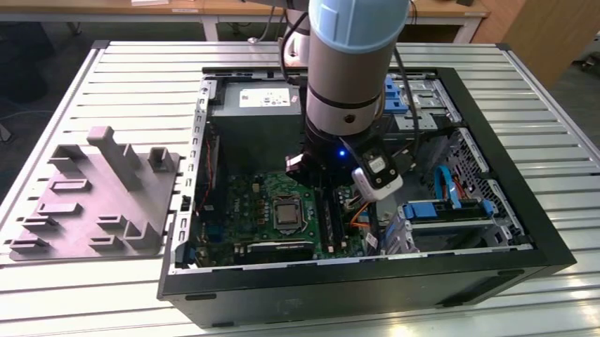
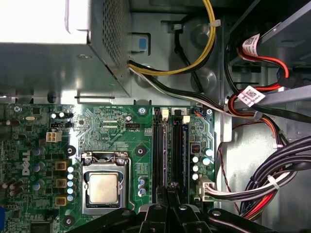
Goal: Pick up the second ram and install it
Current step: 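Insert the second ram into the second slot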
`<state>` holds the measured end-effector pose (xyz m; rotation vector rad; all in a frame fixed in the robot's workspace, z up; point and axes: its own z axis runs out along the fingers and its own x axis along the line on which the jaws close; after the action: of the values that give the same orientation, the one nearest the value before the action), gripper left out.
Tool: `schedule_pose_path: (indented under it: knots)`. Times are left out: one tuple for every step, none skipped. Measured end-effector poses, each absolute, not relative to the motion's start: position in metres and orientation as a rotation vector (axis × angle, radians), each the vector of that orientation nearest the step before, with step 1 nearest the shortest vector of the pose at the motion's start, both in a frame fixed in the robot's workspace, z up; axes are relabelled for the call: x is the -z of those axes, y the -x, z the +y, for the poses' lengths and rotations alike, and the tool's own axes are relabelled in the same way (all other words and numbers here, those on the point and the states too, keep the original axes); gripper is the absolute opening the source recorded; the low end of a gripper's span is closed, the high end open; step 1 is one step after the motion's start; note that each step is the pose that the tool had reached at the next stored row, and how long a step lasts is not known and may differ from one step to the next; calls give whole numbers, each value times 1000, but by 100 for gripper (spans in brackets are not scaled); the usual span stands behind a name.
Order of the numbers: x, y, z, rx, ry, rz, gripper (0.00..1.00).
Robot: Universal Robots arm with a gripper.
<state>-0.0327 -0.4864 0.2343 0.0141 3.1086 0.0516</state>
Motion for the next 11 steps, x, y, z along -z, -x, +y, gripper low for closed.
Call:
schedule_pose_path:
  knots:
    - [-233,33,-486,-52,-14,3109,12]
    - [-233,33,-486,-52,-14,3109,12]
    - [-232,33,-486,-53,-14,3109,12]
    - [-231,33,-487,-54,-14,3109,12]
    - [-231,33,-487,-57,-14,3109,12]
    - [-231,33,-487,-63,-14,3109,12]
    - [-231,33,-486,-67,-14,3108,12]
    - [-231,33,-486,-69,-14,3108,12]
    - [-231,33,-486,-70,-14,3108,12]
    - [-230,33,-486,-71,-14,3108,12]
    - [-230,33,-486,-71,-14,3108,12]
